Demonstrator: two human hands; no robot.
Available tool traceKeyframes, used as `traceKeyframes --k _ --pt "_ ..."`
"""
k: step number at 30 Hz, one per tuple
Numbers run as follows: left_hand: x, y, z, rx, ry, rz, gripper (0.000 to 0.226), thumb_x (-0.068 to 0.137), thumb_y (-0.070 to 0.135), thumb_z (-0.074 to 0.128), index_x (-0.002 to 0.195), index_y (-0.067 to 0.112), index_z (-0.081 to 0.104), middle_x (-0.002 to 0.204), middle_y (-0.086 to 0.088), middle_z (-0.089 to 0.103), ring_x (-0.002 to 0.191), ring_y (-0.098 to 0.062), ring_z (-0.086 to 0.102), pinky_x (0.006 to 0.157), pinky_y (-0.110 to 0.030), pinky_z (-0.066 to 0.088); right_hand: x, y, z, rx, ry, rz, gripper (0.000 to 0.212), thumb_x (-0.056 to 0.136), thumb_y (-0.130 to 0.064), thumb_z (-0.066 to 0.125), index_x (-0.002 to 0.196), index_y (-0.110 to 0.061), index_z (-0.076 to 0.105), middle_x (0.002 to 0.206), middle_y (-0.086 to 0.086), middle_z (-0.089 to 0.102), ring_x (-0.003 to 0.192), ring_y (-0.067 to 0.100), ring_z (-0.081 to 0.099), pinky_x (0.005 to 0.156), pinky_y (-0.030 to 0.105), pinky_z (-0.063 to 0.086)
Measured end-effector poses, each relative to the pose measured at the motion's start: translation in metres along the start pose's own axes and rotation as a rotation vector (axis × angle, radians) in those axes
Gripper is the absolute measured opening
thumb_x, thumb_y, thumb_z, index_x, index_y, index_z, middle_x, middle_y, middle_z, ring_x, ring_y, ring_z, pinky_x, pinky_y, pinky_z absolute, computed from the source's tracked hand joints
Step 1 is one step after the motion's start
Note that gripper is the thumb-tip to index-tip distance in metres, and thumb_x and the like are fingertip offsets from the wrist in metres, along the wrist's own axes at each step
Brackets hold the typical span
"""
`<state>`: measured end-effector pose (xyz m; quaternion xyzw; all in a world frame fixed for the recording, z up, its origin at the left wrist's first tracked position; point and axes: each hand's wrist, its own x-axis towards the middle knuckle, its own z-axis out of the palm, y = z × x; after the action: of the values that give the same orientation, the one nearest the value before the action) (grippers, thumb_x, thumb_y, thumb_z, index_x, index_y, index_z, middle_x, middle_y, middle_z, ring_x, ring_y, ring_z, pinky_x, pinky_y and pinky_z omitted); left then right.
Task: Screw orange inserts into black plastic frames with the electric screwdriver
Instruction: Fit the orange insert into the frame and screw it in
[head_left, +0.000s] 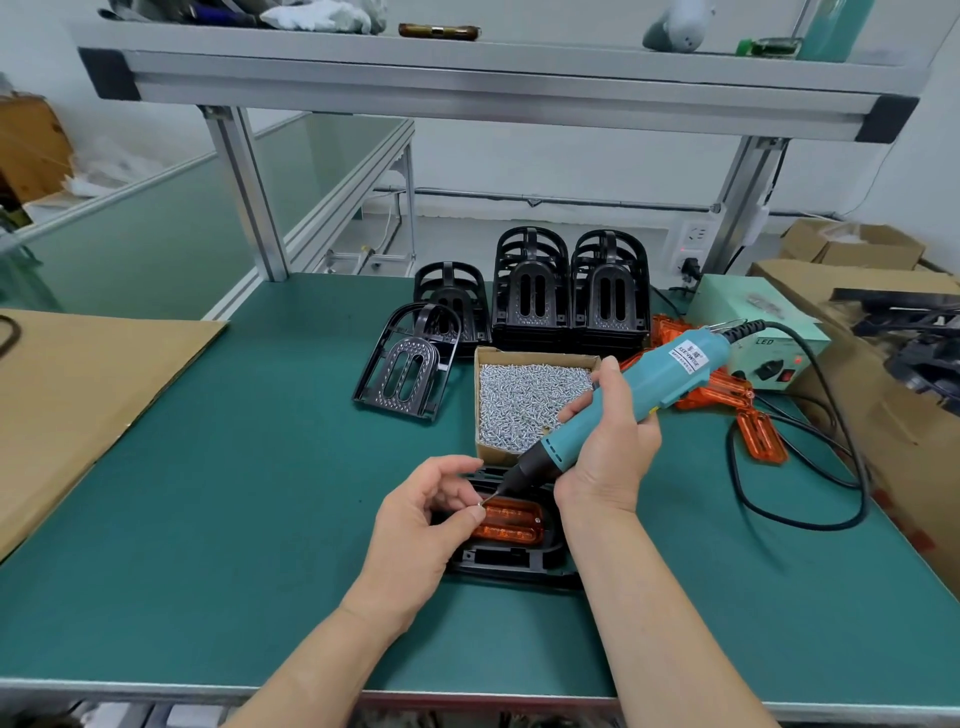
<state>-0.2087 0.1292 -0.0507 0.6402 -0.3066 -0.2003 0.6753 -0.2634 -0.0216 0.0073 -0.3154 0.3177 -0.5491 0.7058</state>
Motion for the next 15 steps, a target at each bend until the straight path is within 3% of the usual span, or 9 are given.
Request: traceKeyframes --k 8,15 --pt "-0.0056 0.0016 0.0035 0.190 0.071 0.097 0.052 0.082 -0.010 0.070 0.106 0.036 0.067 0.084 0.006 0.065 0.080 -0.013 0.061 0.084 -0.019 0.048 -0.0055 -0.0001 0.0071 -0.041 0.042 -0.052 0.020 0.090 -0.022 0.072 0.089 -0.014 0.053 0.051 -0.004 0.053 0.044 0.013 0.049 0.046 0.023 0.043" --pt "-0.0097 0.0058 0.0078 0.314 0.102 0.186 0.055 0.081 -0.010 0.070 0.110 0.036 0.061 0.086 0.012 0.063 0.085 -0.011 0.061 0.084 -0.010 0.043 -0.0061 0.0006 0.0059 -0.036 0.058 -0.036 0.019 0.089 -0.022 0.072 0.096 -0.013 0.056 0.056 -0.002 0.053 0.046 0.014 0.051 0.049 0.022 0.046"
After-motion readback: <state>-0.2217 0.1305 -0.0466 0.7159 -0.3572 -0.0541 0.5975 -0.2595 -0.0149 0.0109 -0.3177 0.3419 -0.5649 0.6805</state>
